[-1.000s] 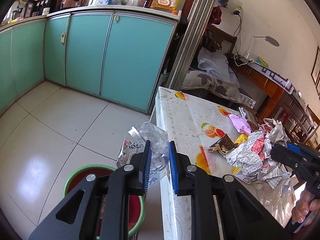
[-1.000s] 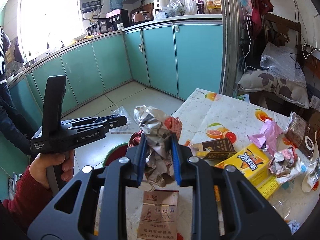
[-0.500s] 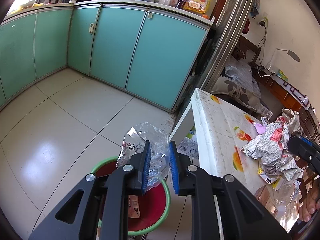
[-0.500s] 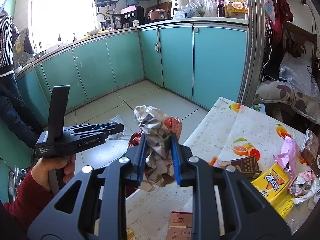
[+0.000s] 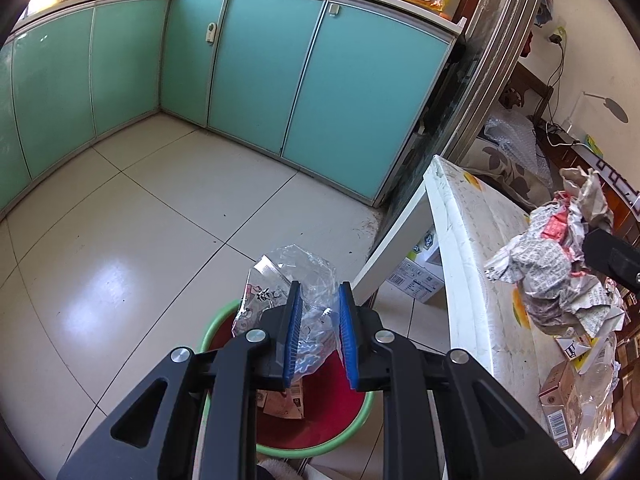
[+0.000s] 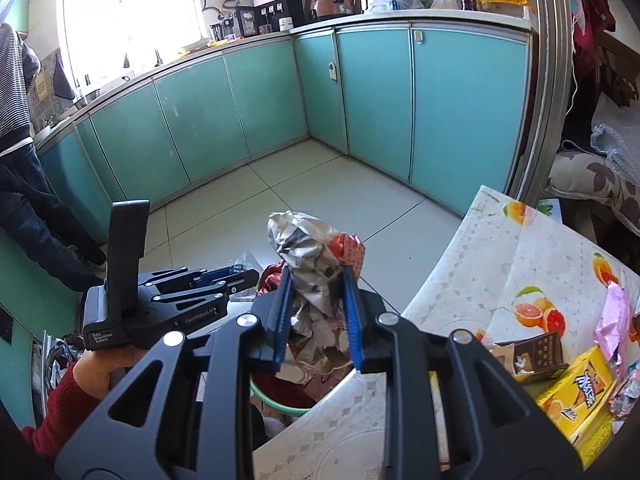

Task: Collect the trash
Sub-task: 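Carry the bag and foil wrapper over the red bin and open both tools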

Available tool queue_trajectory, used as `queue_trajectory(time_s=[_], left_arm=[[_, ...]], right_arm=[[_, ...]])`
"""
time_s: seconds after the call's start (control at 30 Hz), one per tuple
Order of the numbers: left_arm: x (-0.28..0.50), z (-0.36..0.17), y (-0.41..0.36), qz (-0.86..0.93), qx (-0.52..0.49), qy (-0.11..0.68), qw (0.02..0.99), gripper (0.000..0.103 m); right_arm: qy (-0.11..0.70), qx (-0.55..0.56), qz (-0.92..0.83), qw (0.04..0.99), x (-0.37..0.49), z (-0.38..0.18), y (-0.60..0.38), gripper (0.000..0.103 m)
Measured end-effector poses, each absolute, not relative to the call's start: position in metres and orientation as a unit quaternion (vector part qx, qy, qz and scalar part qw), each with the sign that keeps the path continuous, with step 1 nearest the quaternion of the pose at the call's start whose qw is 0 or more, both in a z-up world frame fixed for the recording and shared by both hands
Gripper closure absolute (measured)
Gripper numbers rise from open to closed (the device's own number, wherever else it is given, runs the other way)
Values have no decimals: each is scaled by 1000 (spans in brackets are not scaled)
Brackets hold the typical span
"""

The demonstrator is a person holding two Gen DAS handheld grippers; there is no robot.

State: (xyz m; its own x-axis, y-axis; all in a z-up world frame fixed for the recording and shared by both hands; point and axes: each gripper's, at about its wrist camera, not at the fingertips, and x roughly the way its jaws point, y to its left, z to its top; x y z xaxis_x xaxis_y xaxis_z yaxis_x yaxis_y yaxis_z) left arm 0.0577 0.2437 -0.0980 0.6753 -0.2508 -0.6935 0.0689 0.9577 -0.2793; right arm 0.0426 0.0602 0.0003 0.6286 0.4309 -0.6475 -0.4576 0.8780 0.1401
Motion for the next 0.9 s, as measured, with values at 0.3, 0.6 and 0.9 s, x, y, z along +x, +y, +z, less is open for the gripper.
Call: queue_trajectory(time_s=[0.3, 0.6, 0.9], left_arm=[[66, -111, 243, -80, -113, 414, 900, 85], [69, -116, 240, -75, -110, 424, 896, 85], [71, -116, 238, -71, -112, 424, 896, 85]], right_arm=[[407, -21, 240, 881, 88, -29, 81, 79], [444, -17, 229, 866, 98, -60, 79, 78], [453, -14, 228, 862, 102, -69, 83, 76]])
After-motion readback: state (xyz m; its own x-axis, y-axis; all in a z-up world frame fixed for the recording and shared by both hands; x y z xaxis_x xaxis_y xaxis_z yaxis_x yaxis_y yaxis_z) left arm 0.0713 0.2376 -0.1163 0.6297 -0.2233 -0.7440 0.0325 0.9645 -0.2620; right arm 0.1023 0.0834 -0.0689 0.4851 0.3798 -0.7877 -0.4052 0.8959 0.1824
